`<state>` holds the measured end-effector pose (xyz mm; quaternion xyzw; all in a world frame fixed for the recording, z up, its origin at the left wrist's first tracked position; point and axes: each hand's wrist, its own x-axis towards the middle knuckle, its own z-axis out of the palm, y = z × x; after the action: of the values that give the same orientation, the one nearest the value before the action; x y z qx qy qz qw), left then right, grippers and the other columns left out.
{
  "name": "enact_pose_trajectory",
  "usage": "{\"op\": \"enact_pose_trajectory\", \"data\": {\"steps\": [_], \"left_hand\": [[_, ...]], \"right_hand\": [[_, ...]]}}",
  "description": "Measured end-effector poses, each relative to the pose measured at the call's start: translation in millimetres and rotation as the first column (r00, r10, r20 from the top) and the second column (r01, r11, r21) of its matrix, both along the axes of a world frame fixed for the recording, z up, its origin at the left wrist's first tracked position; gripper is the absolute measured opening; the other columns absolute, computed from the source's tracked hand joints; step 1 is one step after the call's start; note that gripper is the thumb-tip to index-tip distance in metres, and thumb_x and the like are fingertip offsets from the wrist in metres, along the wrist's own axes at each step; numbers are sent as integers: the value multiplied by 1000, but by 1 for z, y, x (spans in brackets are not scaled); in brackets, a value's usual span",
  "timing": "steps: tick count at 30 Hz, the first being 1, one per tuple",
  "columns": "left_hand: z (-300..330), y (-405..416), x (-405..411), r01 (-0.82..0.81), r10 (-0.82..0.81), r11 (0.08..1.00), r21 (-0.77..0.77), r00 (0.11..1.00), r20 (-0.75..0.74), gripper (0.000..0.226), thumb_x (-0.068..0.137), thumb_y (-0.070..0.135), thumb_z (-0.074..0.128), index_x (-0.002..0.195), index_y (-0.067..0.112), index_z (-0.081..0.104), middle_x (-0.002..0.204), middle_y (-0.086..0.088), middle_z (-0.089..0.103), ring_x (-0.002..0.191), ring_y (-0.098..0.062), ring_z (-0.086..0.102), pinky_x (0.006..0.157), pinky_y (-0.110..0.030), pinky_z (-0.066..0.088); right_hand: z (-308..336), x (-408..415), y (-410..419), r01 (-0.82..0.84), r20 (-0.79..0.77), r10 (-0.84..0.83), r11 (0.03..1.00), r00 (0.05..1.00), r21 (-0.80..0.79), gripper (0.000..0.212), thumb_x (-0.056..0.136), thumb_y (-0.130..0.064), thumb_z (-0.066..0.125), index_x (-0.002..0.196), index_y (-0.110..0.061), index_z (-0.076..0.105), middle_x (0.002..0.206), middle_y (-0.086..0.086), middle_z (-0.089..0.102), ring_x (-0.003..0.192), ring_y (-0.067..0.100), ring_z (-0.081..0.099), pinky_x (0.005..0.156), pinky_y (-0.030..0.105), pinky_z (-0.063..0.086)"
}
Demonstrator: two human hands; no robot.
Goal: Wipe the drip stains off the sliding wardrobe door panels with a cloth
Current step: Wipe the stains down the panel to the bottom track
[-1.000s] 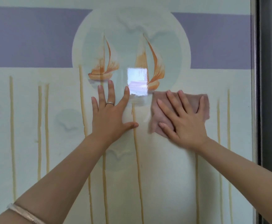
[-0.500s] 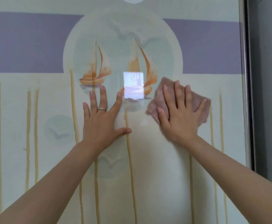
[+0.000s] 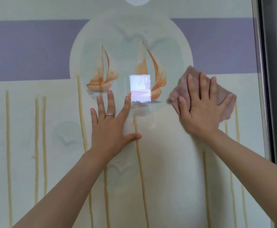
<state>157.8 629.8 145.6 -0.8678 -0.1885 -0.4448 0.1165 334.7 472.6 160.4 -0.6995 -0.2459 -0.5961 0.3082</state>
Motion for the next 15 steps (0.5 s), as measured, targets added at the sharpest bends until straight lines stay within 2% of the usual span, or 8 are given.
{"op": "enact_pose_trajectory", "data": {"steps": [2, 4, 5, 8, 12, 15], "left_hand": [[-1, 1, 0, 4, -4, 1000, 5, 1000, 2, 104, 74, 70, 49, 122, 39, -37, 136, -4, -46, 135, -36, -32, 112, -49, -10], [-2, 1, 2, 11, -11, 1000, 6, 1000, 7, 105, 74, 70, 50, 124, 37, -36, 136, -3, -45, 135, -35, -32, 112, -49, -11], [-2, 1, 2, 12, -12, 1000, 5, 1000, 12, 105, 73, 69, 51, 126, 37, -34, 140, -5, -43, 136, -35, -31, 112, -49, -11], [-1, 0, 2, -3, 3, 1000, 5, 1000, 15, 108, 73, 68, 54, 139, 35, -25, 150, -11, -33, 137, -36, -28, 112, -50, -9], [0, 1, 3, 4, -4, 1000, -1, 999, 38, 111, 72, 67, 55, 136, 31, -28, 150, -10, -32, 138, -36, -27, 112, -50, -8], [0, 1, 3, -5, 5, 1000, 6, 1000, 31, 110, 72, 69, 53, 126, 31, -35, 143, -6, -40, 137, -36, -29, 112, -49, -8]], "right_hand": [[6, 0, 3, 3, -46, 2, 994, 999, 112, 64, 94, -54, 12, 154, -32, 12, 162, 1, 10, 149, 26, 2, 106, 70, -5], [-20, -8, 15, 0, -67, 14, 981, 998, 195, 64, 96, -53, 13, 154, -28, 8, 162, 5, 12, 148, 29, 5, 106, 72, -3], [-40, -14, 22, -3, -44, 12, 982, 999, 188, 62, 98, -52, 15, 154, -26, 8, 161, 7, 15, 148, 31, 8, 105, 72, -2], [-84, -19, 29, 12, 34, -12, 1000, 999, 14, 60, 100, -52, 13, 153, -25, 13, 160, 8, 19, 147, 32, 11, 105, 72, -2], [-25, -5, 10, -17, 35, 17, 1000, 999, -1, 62, 96, -49, 22, 154, -27, 18, 161, 5, 16, 148, 29, 8, 104, 74, -1], [9, 4, -6, -1, -63, 7, 996, 998, 90, 67, 91, -55, 12, 154, -32, 12, 163, 0, 9, 149, 26, 1, 106, 70, -7]]}}
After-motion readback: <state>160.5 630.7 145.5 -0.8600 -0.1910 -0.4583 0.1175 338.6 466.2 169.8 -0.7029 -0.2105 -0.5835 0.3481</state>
